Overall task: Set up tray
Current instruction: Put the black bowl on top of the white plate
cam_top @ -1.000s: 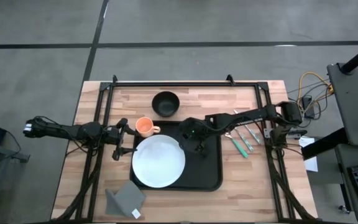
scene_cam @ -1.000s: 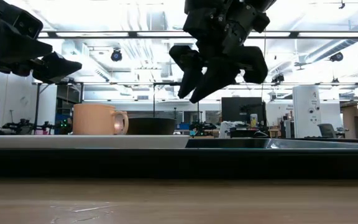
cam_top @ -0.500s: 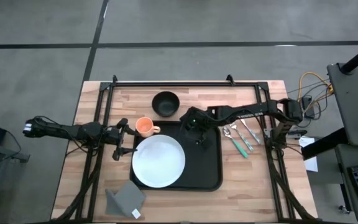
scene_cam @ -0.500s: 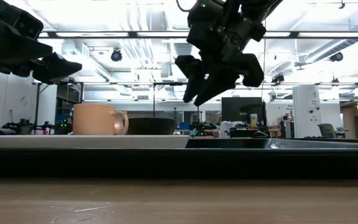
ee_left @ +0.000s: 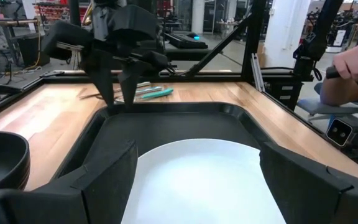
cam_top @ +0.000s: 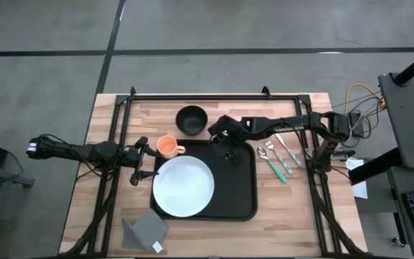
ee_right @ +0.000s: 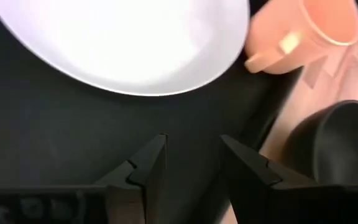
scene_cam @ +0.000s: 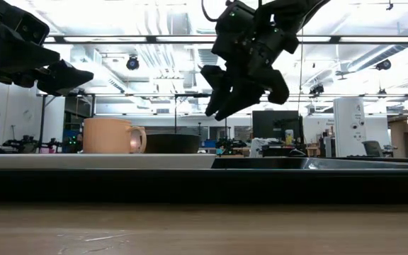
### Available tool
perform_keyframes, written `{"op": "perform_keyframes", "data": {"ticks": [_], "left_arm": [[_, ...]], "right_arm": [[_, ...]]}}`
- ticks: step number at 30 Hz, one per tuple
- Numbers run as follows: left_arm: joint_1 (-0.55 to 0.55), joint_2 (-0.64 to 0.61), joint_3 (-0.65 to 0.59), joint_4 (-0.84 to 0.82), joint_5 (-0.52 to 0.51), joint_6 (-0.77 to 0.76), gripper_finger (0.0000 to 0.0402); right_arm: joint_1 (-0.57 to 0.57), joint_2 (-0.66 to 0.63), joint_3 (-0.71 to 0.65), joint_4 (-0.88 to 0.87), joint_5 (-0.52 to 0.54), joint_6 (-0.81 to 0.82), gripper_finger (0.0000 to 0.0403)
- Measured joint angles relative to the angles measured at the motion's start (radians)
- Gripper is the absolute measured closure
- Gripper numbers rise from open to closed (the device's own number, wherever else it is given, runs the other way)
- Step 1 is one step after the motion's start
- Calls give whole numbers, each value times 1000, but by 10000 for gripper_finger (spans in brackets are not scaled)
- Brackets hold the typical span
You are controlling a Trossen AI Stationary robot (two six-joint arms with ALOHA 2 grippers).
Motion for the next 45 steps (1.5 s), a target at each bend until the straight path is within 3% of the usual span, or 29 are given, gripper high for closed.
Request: {"op": "perform_keyframes", "data": {"ticks": [15,20,45], "left_arm": [[0,4,0,-1,0,0,86],[0,17,0,0,0,0,86],[0,49,0,0,0,0,86]], "right_arm": [[-135,37,-37,230,-6,-70,271],[-189,72,25,231,-92,-75,266],[-203,338,343,-47,-103,-108,270]]}}
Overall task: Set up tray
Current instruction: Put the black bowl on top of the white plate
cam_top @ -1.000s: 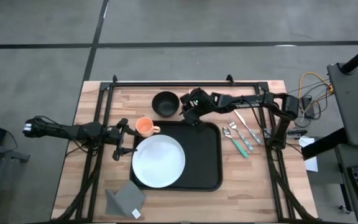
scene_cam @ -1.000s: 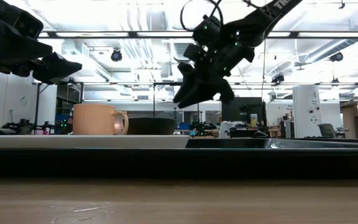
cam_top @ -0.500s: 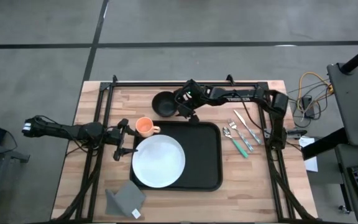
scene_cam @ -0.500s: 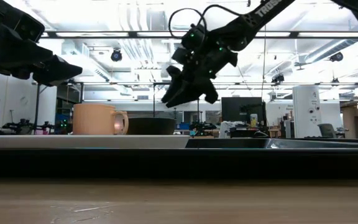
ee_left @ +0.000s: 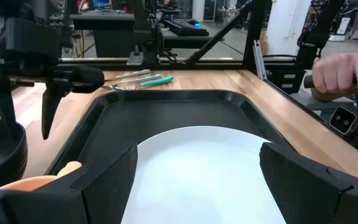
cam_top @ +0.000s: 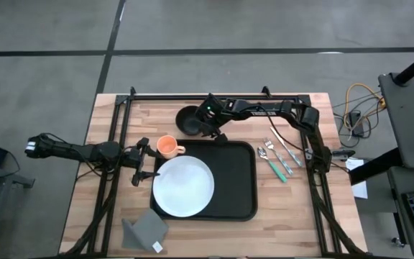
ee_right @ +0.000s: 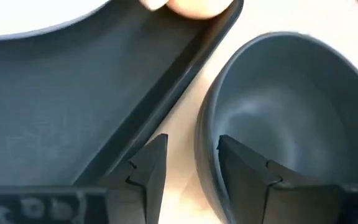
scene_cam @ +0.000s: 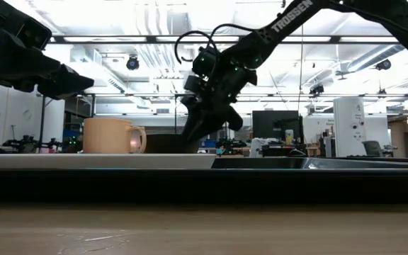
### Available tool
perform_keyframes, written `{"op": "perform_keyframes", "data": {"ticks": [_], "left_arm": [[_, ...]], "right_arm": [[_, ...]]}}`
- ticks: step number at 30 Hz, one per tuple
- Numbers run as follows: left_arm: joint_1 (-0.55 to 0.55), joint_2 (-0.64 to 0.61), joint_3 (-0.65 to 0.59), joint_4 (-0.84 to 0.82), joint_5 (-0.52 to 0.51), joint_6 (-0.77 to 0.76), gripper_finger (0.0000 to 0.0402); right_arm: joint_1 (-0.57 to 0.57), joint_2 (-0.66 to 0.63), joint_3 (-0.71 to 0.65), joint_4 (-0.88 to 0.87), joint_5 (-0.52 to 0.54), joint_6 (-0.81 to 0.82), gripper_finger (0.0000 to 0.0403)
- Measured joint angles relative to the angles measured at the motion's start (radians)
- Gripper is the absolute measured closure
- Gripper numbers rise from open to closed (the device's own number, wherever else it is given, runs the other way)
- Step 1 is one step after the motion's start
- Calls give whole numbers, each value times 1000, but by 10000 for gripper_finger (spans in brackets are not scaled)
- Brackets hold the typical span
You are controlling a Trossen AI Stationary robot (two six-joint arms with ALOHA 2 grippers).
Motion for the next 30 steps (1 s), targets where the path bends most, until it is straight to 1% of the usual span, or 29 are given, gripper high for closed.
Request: {"op": "perform_keyframes", "data": {"ticks": [8,15,19,24,30], "left_arm": [[0,1,0,0,0,0,86],[0,4,0,0,0,0,86],[0,4,0,0,0,0,86],[0,4,0,0,0,0,86],[0,5,0,0,0,0,86]], "right_arm": [[0,-2,1,-42,2,8,281],[0,-2,1,-40,3,9,283],[0,-2,1,-39,7,12,291],[1,-2,1,-34,27,12,317],[-4,-2,1,-32,29,4,371]]}}
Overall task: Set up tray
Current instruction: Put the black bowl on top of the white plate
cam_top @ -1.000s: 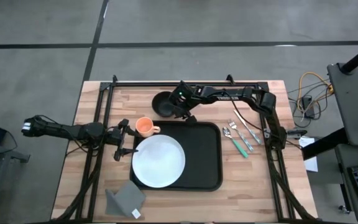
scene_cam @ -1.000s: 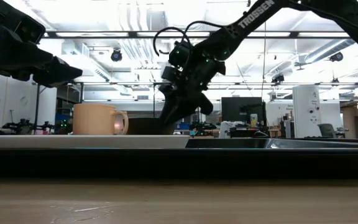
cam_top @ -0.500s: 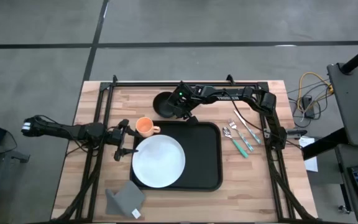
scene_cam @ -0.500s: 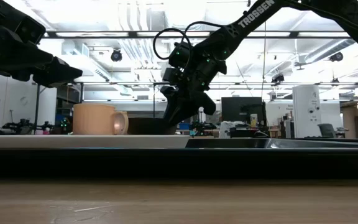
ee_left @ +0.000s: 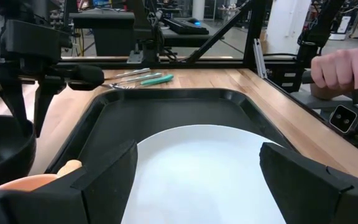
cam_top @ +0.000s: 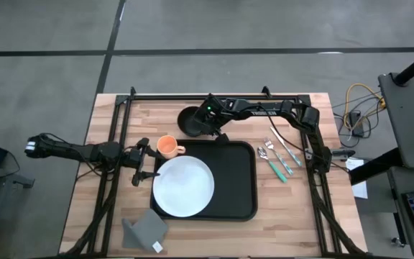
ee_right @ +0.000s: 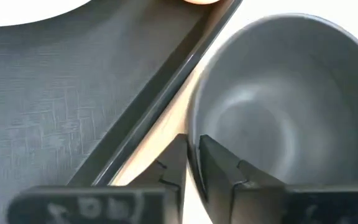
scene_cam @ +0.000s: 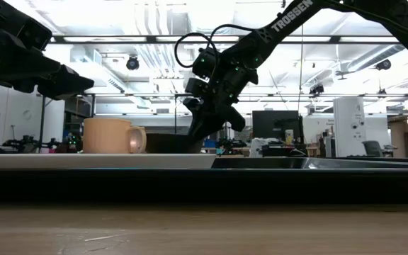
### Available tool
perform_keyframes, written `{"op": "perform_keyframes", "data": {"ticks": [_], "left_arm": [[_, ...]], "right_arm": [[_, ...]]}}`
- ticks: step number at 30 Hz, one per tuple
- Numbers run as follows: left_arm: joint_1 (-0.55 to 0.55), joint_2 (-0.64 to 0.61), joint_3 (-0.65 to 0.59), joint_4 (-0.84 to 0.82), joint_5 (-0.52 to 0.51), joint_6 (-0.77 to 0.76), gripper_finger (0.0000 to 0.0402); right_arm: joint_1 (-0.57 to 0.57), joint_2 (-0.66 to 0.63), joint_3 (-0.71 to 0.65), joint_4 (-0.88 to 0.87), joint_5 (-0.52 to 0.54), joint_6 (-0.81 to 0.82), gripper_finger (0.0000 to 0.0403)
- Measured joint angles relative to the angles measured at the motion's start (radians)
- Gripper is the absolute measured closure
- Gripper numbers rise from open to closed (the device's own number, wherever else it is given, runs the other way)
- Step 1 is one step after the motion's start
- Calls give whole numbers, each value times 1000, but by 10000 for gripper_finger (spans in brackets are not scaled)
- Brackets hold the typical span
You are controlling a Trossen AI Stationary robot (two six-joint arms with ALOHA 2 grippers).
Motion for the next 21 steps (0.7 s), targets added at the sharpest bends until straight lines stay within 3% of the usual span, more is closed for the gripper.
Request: {"op": "perform_keyframes", "data": {"ticks": [4,17,21], "left_arm": [[0,0,1,0,0,0,86],[0,0,0,0,0,0,86],[0,8,0,0,0,0,86]], "right_arm": [[-3,0,4,-5,1,7,392],[21,-9,106,-172,4,43,394],[46,-23,103,-176,51,44,394]]}}
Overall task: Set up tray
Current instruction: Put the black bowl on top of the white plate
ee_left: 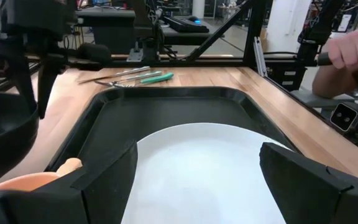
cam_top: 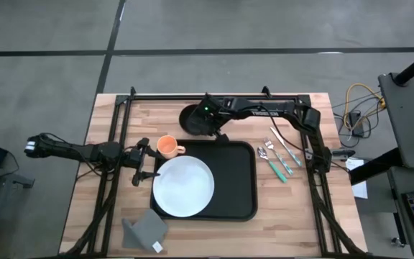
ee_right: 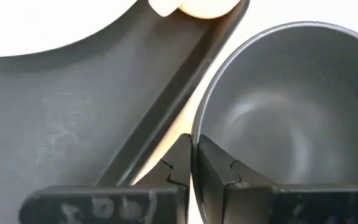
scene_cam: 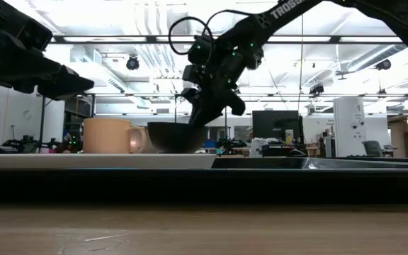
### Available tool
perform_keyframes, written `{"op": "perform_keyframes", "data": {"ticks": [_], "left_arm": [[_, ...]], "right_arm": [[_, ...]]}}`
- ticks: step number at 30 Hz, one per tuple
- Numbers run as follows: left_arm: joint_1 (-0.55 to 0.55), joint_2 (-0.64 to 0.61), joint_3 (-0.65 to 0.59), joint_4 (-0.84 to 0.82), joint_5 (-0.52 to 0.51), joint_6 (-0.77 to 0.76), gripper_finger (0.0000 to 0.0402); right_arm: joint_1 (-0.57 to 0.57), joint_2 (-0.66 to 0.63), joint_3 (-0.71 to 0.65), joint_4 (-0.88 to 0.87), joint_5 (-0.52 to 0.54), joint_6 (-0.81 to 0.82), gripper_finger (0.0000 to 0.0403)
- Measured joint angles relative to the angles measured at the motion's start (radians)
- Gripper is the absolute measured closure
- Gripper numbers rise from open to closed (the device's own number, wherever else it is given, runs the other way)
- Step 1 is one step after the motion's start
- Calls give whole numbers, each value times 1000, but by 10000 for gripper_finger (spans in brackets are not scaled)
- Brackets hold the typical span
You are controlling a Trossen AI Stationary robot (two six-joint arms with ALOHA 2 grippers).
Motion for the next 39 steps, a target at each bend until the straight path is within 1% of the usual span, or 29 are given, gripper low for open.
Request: {"op": "perform_keyframes", "data": {"ticks": [4,11,16,22,24,29,39], "left_arm": [[0,3,0,0,0,0,86],[0,2,0,0,0,0,86],[0,6,0,0,0,0,86],[0,14,0,0,0,0,86],[0,14,0,0,0,0,86],[0,14,0,0,0,0,86],[0,14,0,0,0,0,86]], "right_arm": [[21,-22,-1,-19,23,37,394],[37,-59,-18,-69,27,98,394],[54,-68,-46,-77,28,127,394],[99,-72,-49,-109,28,155,394],[116,-74,-50,-110,50,175,394],[157,-84,-50,-106,150,237,394],[211,-90,-51,-97,160,358,394]]}}
